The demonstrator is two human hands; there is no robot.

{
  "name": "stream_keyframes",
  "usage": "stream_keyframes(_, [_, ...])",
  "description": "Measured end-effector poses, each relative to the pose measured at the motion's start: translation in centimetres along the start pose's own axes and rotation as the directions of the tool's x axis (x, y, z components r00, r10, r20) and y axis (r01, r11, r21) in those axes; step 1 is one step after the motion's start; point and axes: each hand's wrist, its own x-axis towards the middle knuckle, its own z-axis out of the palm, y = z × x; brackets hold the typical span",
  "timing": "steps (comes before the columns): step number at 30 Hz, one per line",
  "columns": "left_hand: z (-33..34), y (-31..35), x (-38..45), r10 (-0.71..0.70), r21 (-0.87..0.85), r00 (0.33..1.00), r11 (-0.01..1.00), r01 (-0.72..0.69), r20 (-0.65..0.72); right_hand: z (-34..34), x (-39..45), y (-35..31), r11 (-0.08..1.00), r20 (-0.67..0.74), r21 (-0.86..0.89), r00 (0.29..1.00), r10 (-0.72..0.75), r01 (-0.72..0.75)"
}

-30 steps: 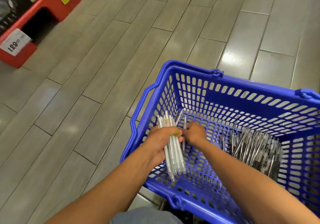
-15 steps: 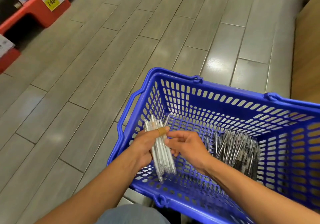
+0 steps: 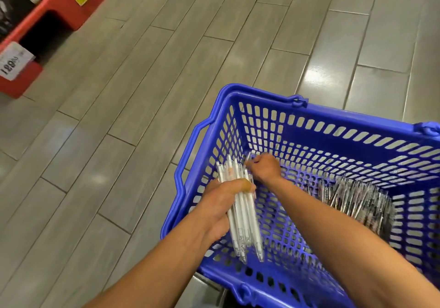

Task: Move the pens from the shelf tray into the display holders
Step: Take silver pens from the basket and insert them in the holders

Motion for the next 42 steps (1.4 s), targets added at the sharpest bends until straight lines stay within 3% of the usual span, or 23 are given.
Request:
stream_keyframes(6, [-0.4,0.2,0.6,0.001,0.010,1.000,1.000,-0.001,-0.008,2.5,1.6,-1.7,0.976,-0.132,-0.204,0.990,0.054,-0.081])
stream_keyframes(8, [-0.3,0.2,0.7,-0.012,0.019,1.000,1.000,0.013,-0.012,2.3,1.1,-1.5,0.942,-0.141,-0.334,0.990,-0.021,-0.027])
stream_keyframes(10, [-0.1,0.3,0.6,-0.023,0.020,1.000,1.000,0.023,-0.008,2.0,0.6,-1.0,0.840,-0.080,-0.535,0.984,-0.157,0.091])
stream_keyframes(14, [0.2,0.4,0.8,-0.026,0.035,0.999,0.999,0.027,-0.025,2.4,0.4,-0.1,0.494,0.143,-0.822,0.943,-0.300,0.282])
stream_keyframes(16, [0.3,0.3,0.9,-0.031,0.043,0.999,0.999,0.033,-0.041,2.4,0.1,0.0,0.412,0.155,-0.868,0.939,-0.309,0.279])
stream_keyframes(18, [0.3,0.4,0.8,-0.036,0.050,0.998,0.998,0.038,-0.047,2.0,0.0,0.0,0.412,0.152,-0.868,0.939,-0.309,0.277])
stream_keyframes(21, [0.4,0.5,0.6,-0.041,0.068,0.997,0.997,0.045,-0.067,0.3,-0.8,-0.4,0.604,0.115,-0.763,0.967,-0.227,0.233])
stream_keyframes(25, [1.1,2.1,-0.2,-0.074,0.129,0.993,0.988,0.086,-0.093,-3.4,-2.9,0.3,0.892,0.155,-0.439,0.987,-0.045,0.109])
stream_keyframes(28, [2.2,4.6,-1.8,-0.090,0.186,0.989,0.976,0.110,-0.114,-7.5,-6.3,0.1,0.983,0.166,-0.179,0.986,0.002,0.028])
stream_keyframes(32, [3.7,8.8,-5.8,-0.111,0.270,0.988,0.953,0.137,-0.110,-13.3,-12.2,-1.7,0.987,0.141,0.133,0.988,0.070,-0.089])
stream_keyframes(35, [5.3,12.5,-10.5,-0.108,0.340,0.989,0.931,0.135,-0.097,-17.6,-17.5,-4.5,0.892,0.167,0.381,0.967,0.190,-0.241])
stream_keyframes(42, [10.0,20.7,-24.4,-0.106,0.492,0.993,0.863,0.117,-0.052,-28.5,-32.6,-14.0,0.788,0.082,0.565,0.967,0.242,-0.245])
